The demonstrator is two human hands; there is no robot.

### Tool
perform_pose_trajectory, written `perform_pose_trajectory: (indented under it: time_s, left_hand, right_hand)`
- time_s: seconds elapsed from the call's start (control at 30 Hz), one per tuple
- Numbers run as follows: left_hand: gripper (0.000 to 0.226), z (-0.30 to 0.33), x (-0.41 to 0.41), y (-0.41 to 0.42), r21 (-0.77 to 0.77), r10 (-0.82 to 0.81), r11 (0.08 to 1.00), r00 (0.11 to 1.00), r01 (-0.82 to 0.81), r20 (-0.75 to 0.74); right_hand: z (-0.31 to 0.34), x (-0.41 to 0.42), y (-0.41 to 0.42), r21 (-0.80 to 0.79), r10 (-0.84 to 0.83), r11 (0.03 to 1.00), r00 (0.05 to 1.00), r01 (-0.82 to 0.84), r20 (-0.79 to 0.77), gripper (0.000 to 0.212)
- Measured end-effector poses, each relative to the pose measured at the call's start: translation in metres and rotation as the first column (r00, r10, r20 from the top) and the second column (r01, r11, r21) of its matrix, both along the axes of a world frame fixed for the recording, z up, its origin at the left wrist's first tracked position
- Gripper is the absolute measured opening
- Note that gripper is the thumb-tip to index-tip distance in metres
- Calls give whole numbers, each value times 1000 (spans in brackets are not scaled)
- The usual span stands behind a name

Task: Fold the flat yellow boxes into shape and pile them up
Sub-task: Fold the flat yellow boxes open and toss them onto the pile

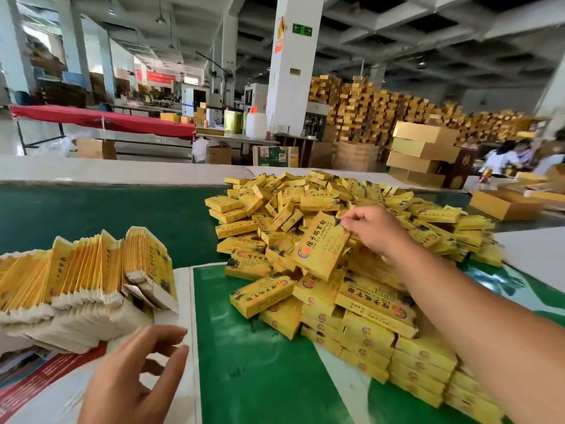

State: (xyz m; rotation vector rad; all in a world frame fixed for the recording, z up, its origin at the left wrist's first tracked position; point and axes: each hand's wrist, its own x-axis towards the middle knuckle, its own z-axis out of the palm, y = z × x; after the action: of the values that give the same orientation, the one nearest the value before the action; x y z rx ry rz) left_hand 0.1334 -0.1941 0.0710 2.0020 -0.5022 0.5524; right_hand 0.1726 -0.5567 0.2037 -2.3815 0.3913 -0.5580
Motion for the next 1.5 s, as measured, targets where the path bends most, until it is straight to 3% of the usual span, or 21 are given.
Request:
perform_pose_trajectory:
  time_s: [0.23, 0.4, 0.5, 0.6, 0.7, 0.8, 0.9, 1.07, 1.23, 1.33, 1.5]
  left_hand:
    - [22, 1, 4, 4, 70, 16, 997, 999, -14, -38]
    - [26, 2, 3, 2, 72, 5, 997, 999, -2, -47]
    - [27, 1, 1, -1, 48, 16, 999, 999, -14, -34]
    - [28, -1, 3, -1, 16, 74, 997, 997, -73, -38]
    - [27, -5, 8, 5, -8, 123, 992, 991, -124, -57]
    - [26, -6, 10, 9, -42, 144, 988, 988, -147, -51]
    - [25, -7, 12, 10, -45, 152, 987, 988, -154, -39]
    - [19, -7, 13, 12, -37, 145, 989, 989, -145, -9]
    - [11, -4, 11, 11, -47, 118, 992, 993, -117, 30]
    - [8, -3, 11, 12, -57, 122, 991, 992, -120, 30]
    - [18, -3, 10, 10, -44, 135, 990, 991, -136, -27]
  right_hand:
    - [-20, 16, -27, -170, -32, 985, 985, 3, -169, 14]
    - [-16, 16, -17, -341, -62, 939, 998, 47, -33, 15]
    - [-10, 19, 16, -400, 49, 916, 996, -17, 72, 15]
    - [-12, 23, 73, -373, 264, 902, 961, -218, 77, 14]
    - [-30, 31, 136, -313, 401, 863, 914, -396, -52, 22]
    - [-58, 44, 192, -265, 442, 818, 852, -511, -280, 60]
    - [-86, 57, 229, -312, 431, 771, 816, -555, -386, 57]
    - [-110, 70, 245, -318, 405, 796, 843, -515, -352, 50]
    - [-123, 72, 246, -393, 371, 813, 902, -430, -220, 17]
    - [-120, 68, 244, -486, 281, 826, 956, -286, -86, 17]
    - [-108, 63, 230, -453, 181, 882, 980, -125, 81, 26]
